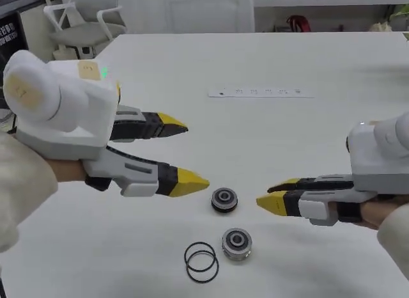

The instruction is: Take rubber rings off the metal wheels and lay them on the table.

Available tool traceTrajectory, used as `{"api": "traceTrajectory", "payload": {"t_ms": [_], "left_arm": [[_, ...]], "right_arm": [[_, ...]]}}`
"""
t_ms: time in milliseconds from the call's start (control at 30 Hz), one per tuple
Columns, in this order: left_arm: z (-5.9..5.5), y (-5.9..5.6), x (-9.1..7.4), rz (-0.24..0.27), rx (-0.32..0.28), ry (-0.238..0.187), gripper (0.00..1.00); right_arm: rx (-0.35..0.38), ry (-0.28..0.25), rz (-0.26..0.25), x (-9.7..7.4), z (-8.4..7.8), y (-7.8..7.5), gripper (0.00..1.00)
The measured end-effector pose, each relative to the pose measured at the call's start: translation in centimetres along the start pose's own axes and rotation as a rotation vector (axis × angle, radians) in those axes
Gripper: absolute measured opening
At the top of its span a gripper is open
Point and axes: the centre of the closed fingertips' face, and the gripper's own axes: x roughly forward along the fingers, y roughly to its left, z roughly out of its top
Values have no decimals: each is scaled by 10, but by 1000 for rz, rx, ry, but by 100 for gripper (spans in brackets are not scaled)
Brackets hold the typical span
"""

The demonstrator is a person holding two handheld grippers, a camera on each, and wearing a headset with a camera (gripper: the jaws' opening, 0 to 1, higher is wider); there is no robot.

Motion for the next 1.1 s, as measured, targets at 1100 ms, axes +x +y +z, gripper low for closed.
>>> {"api": "traceTrajectory", "payload": {"t_ms": [1100], "left_arm": [[7, 23, 48, 10, 49, -52, 47]], "right_arm": [[35, -3, -13, -1, -5, -8, 19]]}}
